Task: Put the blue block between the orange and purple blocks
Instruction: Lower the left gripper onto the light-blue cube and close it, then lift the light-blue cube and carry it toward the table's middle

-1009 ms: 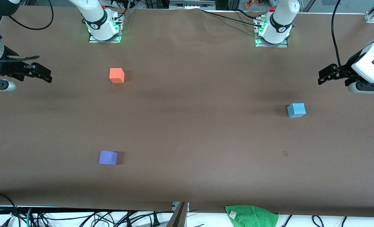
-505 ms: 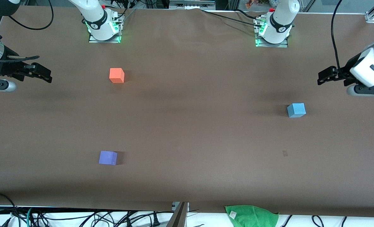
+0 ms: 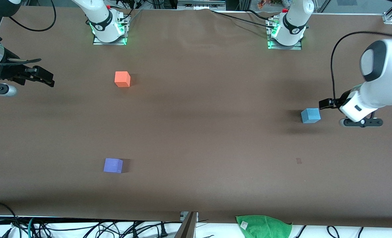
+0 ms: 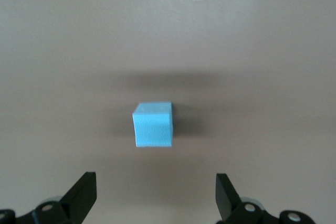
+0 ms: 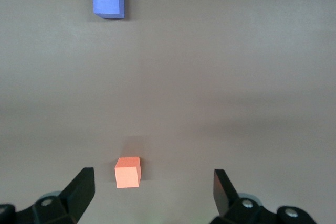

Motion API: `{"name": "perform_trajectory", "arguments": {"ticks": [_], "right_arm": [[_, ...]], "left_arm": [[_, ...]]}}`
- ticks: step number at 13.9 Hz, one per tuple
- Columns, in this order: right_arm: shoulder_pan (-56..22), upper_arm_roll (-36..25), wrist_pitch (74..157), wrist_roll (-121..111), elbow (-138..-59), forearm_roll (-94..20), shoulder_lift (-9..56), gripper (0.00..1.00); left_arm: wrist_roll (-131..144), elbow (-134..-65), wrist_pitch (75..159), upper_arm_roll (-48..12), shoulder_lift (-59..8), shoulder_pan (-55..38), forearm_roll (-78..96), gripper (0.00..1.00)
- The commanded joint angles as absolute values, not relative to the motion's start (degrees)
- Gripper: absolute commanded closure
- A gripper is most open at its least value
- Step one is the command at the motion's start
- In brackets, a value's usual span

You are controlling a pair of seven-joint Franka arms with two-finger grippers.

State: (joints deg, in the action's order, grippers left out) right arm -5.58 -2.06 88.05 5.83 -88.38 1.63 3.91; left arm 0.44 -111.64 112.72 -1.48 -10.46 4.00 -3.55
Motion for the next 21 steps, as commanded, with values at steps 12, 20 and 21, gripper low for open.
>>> {"name": "perform_trajectory", "arguments": {"ticks": [12, 20, 21], "right_arm": [[-5.1, -1.9, 87.8, 5.2, -87.3, 1.1, 4.4, 0.0], [-5.1, -1.9, 87.8, 5.1, -87.3, 1.1, 4.4, 0.0], [-5.1, -1.8, 87.8, 5.1, -87.3, 1.1, 4.4, 0.0]], "left_arm": [[-5.9, -130.6, 148.3, -2.3, -20.0, 8.0, -5.0, 0.0], [-6.4, -130.5, 147.4, -2.2, -21.8, 8.3, -5.0, 0.71], [-6.6, -130.5, 147.2, -2.2, -21.7, 8.5, -5.0, 0.82]]}}
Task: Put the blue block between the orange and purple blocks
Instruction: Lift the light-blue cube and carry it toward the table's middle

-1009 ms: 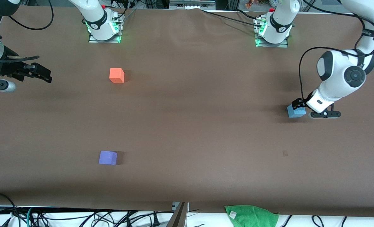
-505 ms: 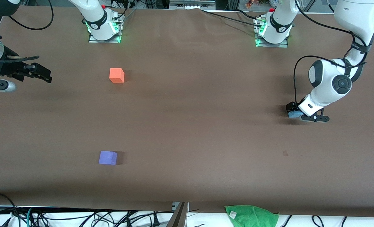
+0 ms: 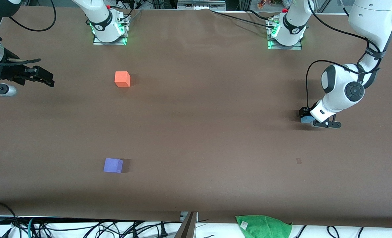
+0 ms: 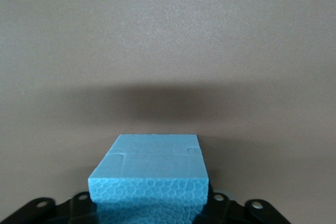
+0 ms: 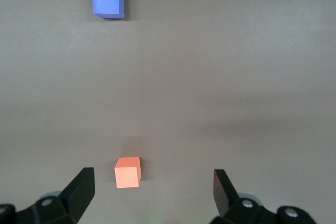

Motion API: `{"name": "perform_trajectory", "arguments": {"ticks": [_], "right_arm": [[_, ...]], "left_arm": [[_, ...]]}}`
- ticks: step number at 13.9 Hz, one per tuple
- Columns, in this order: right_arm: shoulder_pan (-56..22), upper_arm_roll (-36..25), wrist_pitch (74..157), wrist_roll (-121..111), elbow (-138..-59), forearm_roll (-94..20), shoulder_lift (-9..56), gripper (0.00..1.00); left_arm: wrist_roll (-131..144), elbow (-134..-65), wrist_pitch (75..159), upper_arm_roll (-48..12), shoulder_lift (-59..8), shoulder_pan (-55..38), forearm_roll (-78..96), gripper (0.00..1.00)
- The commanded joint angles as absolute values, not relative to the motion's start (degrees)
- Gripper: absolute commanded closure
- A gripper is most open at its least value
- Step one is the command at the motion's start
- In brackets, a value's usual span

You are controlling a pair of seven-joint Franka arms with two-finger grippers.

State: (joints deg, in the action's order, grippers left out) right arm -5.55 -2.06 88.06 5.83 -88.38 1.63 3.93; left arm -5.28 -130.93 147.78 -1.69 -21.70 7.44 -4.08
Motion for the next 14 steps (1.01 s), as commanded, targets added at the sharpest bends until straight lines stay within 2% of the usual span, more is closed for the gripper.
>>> {"name": "perform_trajectory", "arguments": {"ticks": [1, 5, 10, 14], "right_arm": [[-5.2, -1.8, 87.7, 5.1, -87.3, 1.1, 4.4, 0.0], [-5.1, -1.8, 87.8, 5.1, -87.3, 1.1, 4.4, 0.0], [-5.1, -1.8, 87.8, 5.1, -87.3, 1.1, 4.4, 0.0], [-5.1, -1.8, 87.9, 5.1, -87.3, 1.1, 4.4, 0.0]], "left_arm": [[-6.7, -130.2, 146.3, -2.2, -21.4, 8.8, -5.0, 0.9], [-6.5, -126.3, 136.3, -2.5, -17.5, 8.0, -4.5, 0.9], [-5.1, -110.9, 113.0, -10.5, -17.1, 8.0, -2.1, 0.9], [4.0, -104.5, 109.0, -18.5, -18.9, 3.6, 0.0, 0.92]]}}
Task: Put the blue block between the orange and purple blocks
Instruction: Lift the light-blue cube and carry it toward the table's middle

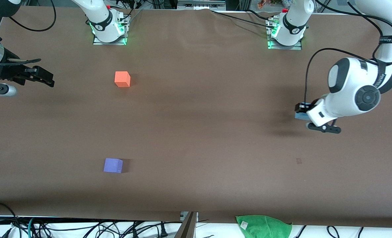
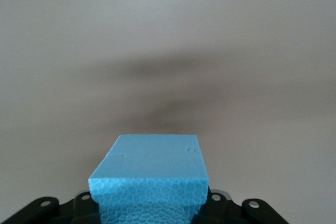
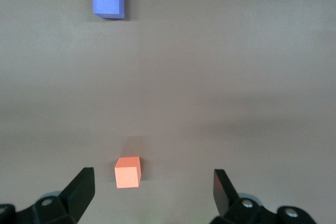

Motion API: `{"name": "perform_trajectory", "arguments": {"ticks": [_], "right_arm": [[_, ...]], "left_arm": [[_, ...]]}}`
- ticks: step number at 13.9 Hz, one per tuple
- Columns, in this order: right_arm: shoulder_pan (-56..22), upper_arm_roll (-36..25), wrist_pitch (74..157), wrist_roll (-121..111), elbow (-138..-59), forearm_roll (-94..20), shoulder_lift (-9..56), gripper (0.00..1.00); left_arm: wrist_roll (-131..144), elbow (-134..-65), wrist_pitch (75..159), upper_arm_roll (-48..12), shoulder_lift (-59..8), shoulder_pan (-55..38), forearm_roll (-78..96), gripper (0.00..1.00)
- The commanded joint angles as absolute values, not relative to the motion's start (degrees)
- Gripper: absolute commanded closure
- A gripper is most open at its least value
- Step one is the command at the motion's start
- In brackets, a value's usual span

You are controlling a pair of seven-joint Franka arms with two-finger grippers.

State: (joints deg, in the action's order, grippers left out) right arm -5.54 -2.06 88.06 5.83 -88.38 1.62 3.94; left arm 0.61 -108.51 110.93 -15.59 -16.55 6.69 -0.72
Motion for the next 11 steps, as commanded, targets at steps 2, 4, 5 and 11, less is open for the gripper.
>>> {"name": "perform_trajectory", "arguments": {"ticks": [2, 4, 5, 11], "right_arm": [[-5.1, -1.8, 87.9, 5.0, -87.3, 1.1, 4.4, 0.0], [-5.2, -1.8, 87.9, 5.1, -87.3, 1.1, 4.4, 0.0], [-5.1, -1.8, 87.9, 5.1, -87.3, 1.1, 4.4, 0.0], [-5.7, -1.7, 88.1, 5.3, -87.3, 1.1, 4.3, 0.0]], "left_arm": [[12.4, -102.0, 109.4, -18.9, -22.2, -3.2, -0.1, 0.92], [21.6, -97.2, 109.6, -18.7, -27.3, -11.2, -4.0, 0.9], [24.4, -94.9, 109.6, -18.7, -29.9, -14.1, -6.4, 0.9], [37.7, -90.0, 124.2, -19.0, -42.1, -22.5, -6.5, 0.95]]}}
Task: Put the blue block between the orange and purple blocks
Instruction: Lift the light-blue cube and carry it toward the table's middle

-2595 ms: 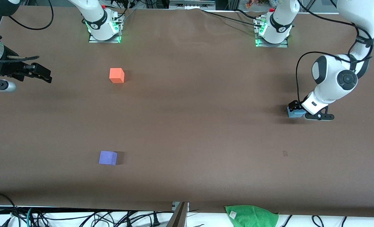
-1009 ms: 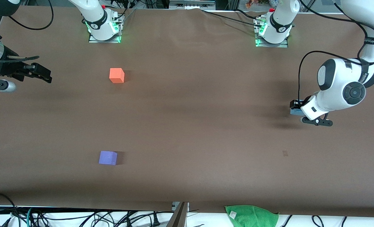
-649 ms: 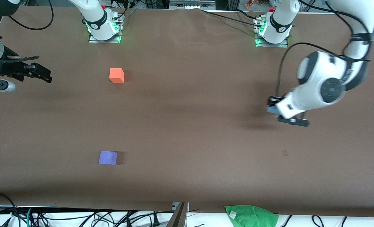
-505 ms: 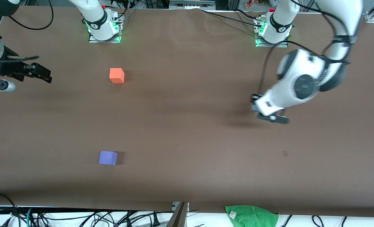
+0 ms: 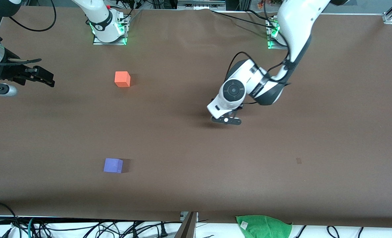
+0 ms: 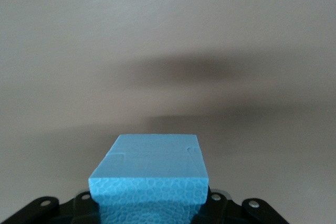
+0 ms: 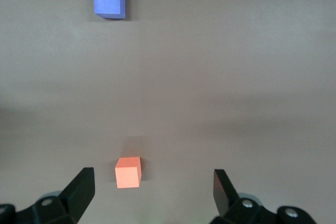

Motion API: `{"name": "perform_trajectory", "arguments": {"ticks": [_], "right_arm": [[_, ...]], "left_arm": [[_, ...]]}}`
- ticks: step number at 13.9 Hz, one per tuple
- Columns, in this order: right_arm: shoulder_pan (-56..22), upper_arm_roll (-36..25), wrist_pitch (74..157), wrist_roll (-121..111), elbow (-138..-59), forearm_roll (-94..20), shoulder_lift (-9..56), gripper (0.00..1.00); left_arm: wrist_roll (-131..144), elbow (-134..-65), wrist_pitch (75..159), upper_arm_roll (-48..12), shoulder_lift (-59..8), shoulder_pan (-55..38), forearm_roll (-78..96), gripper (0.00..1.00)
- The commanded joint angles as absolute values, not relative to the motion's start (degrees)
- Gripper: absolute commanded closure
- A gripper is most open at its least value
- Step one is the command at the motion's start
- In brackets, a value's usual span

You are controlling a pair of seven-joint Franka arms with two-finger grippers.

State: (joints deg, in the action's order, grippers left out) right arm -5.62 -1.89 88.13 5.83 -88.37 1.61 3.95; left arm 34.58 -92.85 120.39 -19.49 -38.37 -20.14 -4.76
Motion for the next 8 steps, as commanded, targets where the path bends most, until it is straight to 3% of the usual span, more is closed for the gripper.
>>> {"name": "perform_trajectory", "arguments": {"ticks": [1, 4, 7, 8], "right_arm": [[-5.7, -1.7, 88.2, 5.3, -87.3, 1.0, 4.4, 0.0], [-6.1, -1.1, 88.3, 5.3, -87.3, 1.0, 5.4, 0.0], [-6.5, -1.1, 88.8, 5.3, -87.3, 0.6, 6.1, 0.0], [-6.9, -1.0, 89.2, 5.3, -87.3, 0.7, 6.2, 0.0]], "left_arm": [[38.0, -89.8, 126.0, -19.0, -43.1, -23.2, -6.4, 0.96], [38.1, -90.1, 127.7, -19.0, -44.4, -23.6, -6.4, 0.94], [38.1, -90.1, 128.1, -19.0, -46.0, -24.4, -6.2, 0.69], [38.1, -90.1, 128.1, -19.0, -46.0, -24.4, -6.2, 0.07]]}}
